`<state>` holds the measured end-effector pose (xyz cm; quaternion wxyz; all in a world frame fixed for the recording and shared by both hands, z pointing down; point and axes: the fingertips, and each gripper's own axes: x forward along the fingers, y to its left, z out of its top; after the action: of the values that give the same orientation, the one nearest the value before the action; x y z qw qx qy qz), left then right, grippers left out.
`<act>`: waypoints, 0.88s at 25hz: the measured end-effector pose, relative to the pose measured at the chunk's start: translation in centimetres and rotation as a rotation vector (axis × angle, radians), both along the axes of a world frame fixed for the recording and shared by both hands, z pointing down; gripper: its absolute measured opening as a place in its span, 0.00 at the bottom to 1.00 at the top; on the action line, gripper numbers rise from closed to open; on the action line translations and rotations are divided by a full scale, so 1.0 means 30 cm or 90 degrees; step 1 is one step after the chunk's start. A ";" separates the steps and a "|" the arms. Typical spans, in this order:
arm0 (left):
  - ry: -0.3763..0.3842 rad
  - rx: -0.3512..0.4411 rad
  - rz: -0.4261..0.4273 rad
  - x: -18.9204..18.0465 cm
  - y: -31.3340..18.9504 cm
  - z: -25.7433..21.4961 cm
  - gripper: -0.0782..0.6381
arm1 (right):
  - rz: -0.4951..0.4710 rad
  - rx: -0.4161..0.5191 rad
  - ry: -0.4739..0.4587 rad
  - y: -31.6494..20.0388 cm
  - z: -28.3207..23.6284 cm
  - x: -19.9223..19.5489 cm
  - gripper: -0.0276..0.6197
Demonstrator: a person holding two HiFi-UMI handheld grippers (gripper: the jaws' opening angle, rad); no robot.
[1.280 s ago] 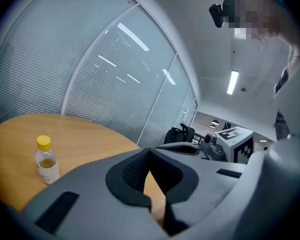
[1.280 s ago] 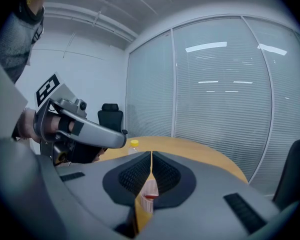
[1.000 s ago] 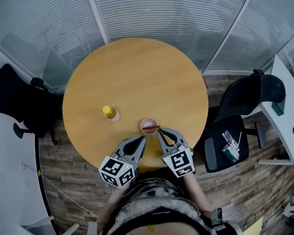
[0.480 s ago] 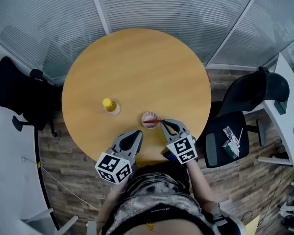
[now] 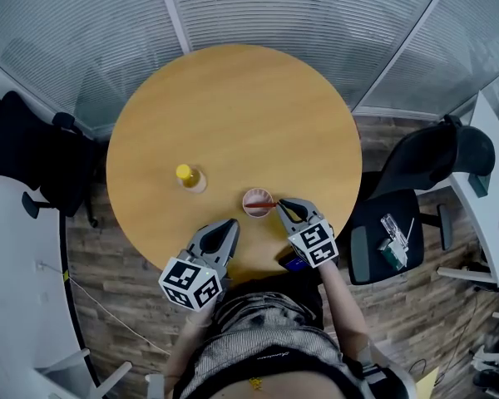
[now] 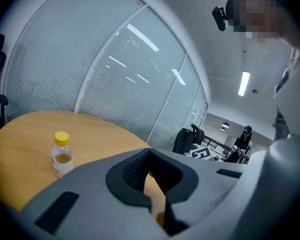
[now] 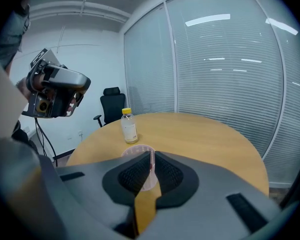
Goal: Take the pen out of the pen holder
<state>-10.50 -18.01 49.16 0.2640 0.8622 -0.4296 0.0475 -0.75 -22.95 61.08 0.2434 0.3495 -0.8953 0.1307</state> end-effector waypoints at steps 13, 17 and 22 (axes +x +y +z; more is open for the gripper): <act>0.020 -0.008 -0.016 -0.020 0.021 0.013 0.11 | -0.048 -0.065 -0.036 0.011 0.049 -0.025 0.22; 0.024 -0.015 -0.017 -0.020 0.029 0.025 0.11 | -0.052 -0.106 -0.050 0.001 0.079 -0.035 0.23; 0.026 -0.016 -0.017 -0.024 0.035 0.031 0.11 | -0.051 -0.150 -0.056 -0.010 0.118 -0.049 0.22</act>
<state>-11.23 -16.95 50.10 0.2843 0.8539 -0.4347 0.0324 -2.22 -23.24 64.62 0.2481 0.2762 -0.8969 0.2404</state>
